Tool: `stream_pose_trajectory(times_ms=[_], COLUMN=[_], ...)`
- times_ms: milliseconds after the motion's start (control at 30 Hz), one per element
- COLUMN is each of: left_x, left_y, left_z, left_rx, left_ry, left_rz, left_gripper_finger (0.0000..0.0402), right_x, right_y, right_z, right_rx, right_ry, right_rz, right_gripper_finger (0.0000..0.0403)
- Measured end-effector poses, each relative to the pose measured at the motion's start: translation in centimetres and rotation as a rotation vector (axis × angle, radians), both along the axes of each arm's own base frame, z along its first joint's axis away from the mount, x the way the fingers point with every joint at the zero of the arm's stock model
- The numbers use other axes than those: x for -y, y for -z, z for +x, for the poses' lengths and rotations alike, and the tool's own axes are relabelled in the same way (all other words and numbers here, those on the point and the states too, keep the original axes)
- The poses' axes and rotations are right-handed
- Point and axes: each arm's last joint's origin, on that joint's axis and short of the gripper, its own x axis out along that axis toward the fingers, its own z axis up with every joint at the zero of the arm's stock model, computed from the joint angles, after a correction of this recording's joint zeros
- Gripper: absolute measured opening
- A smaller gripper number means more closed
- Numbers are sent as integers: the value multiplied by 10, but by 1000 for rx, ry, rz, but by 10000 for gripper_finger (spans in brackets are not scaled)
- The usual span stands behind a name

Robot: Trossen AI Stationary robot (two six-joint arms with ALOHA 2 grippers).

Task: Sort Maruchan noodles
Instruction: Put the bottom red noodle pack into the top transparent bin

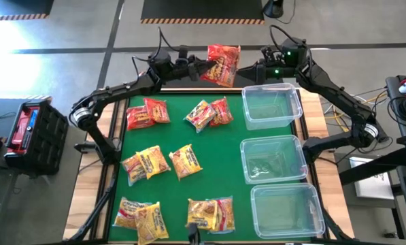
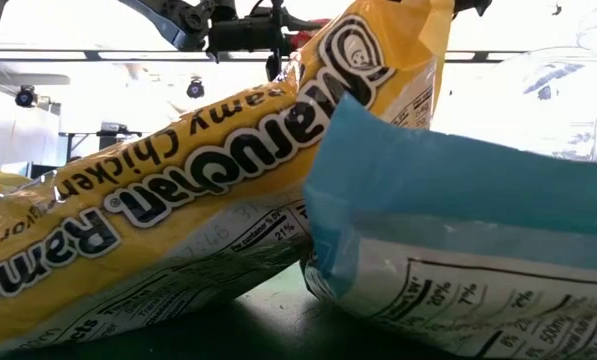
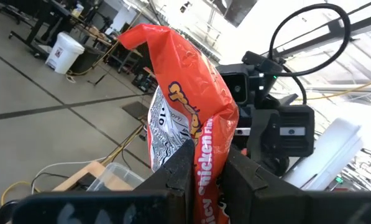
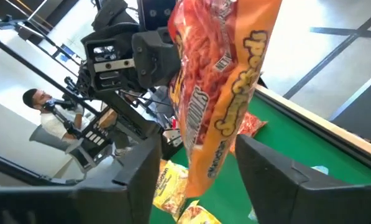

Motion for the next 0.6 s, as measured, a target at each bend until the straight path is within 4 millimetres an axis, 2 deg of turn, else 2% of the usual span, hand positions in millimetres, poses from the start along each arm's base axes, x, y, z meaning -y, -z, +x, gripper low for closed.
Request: stream_pose_trajectory(times_ms=[300,600], left_x=[2,10], left_y=[-2,-2], left_z=[2,6], left_rx=[2,7], left_ry=[5,42], left_rz=[15,24], left_gripper_finger=[40,40], right_x=[0,2], right_y=[0,-1], right_z=[0,1], right_rx=[-1,1], right_ry=[8,36], right_rz=[-10,-49], right_gripper_finger=[265,262])
